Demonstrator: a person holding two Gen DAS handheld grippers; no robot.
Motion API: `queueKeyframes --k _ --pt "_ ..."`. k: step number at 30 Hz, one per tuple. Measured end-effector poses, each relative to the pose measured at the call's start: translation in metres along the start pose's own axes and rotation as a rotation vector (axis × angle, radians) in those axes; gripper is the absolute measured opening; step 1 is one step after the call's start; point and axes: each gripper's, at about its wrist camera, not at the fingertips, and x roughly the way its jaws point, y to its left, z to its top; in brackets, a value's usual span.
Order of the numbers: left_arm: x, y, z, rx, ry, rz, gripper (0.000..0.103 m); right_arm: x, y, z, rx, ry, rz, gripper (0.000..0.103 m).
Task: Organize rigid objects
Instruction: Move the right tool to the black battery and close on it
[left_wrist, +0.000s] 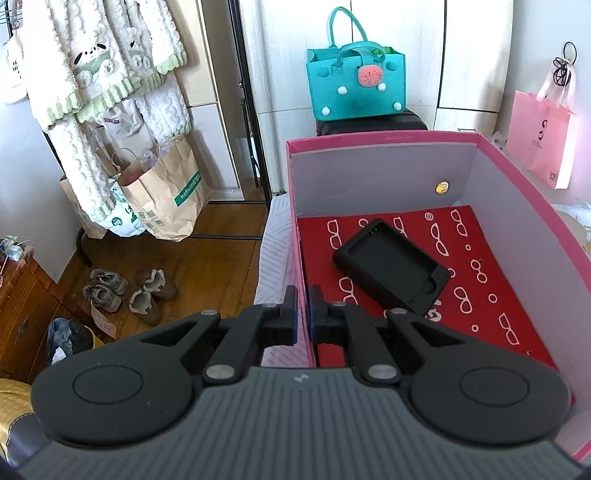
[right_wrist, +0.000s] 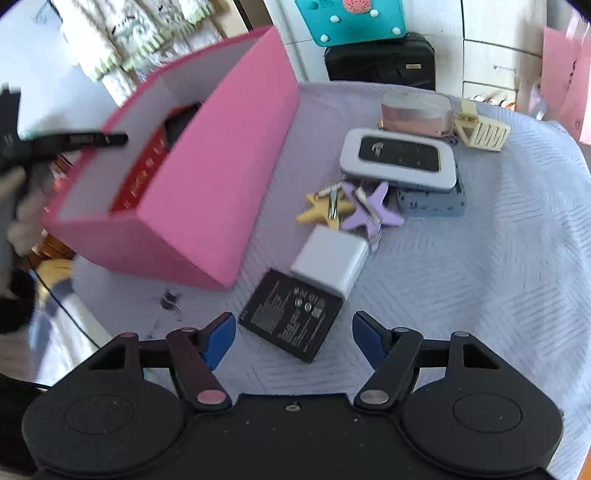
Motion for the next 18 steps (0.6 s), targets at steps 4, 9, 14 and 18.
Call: queueKeyframes --k 4,9,14,18 --pt "0.0 0.002 0.001 -0.004 0.006 -0.003 0.007 0.012 0.021 -0.011 -0.049 -0.072 -0.12 0.076" --pt "-0.001 -0.004 0.001 0.058 0.006 0.009 0.006 0.019 0.027 -0.013 -0.055 -0.119 -0.175 0.081" --pt "-0.003 -0.01 -0.004 0.14 -0.023 0.024 0.006 0.024 0.032 -0.011 -0.086 -0.115 -0.22 0.084" --pt "-0.002 -0.005 -0.002 0.183 -0.026 -0.018 0.007 0.025 0.033 -0.018 -0.124 -0.133 -0.218 0.078"
